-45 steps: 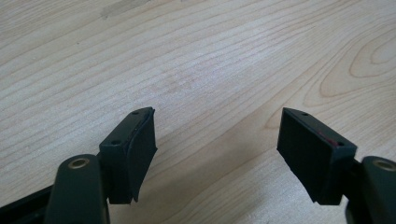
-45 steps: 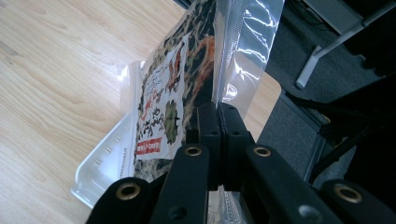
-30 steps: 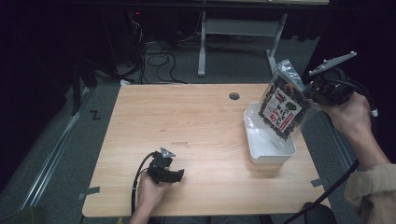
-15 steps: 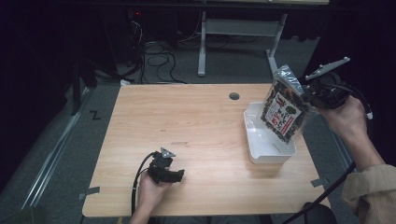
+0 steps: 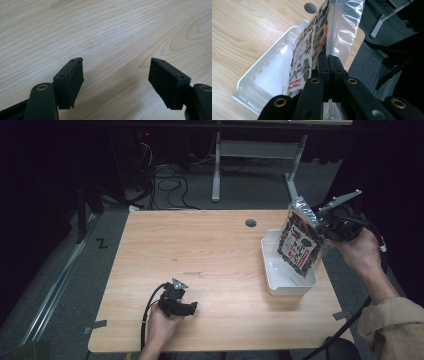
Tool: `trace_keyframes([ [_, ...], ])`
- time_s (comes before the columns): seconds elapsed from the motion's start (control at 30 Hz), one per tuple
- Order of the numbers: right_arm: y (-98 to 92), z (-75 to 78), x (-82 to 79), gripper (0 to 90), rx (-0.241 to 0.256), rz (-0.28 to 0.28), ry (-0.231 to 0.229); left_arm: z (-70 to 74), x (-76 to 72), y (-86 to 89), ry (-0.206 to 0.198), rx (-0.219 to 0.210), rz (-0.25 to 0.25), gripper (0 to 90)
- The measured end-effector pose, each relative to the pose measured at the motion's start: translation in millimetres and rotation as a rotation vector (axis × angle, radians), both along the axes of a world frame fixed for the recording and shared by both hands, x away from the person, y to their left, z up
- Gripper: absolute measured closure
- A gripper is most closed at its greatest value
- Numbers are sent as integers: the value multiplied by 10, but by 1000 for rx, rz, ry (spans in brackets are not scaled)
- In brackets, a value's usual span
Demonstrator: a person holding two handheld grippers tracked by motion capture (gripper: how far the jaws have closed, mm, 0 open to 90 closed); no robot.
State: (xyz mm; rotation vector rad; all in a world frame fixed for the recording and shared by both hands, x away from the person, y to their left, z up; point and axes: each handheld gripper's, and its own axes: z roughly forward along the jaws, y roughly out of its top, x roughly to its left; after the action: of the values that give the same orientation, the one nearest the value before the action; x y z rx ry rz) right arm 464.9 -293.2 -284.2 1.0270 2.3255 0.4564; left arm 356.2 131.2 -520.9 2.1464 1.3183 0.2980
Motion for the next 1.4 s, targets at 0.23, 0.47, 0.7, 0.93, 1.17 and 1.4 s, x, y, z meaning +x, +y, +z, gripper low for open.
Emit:
trace_keyframes([
  [0.23,-6,-98,33,900,3,0,16,-1,-3,-5,2,0,1,286],
  [0.47,-6,-192,65,889,11,1,30,-4,-8,-13,-1,4,4,285],
  [0.7,-37,-257,108,877,29,-8,43,-3,-8,-8,-1,8,6,285],
  [0.93,-152,-313,144,835,49,-44,69,-5,-8,-11,0,10,5,284],
  [1.17,-213,-351,173,784,56,-61,78,-8,-8,-10,2,9,5,284],
  [1.4,-242,-334,172,628,79,-85,56,-6,-10,-10,3,7,4,284],
])
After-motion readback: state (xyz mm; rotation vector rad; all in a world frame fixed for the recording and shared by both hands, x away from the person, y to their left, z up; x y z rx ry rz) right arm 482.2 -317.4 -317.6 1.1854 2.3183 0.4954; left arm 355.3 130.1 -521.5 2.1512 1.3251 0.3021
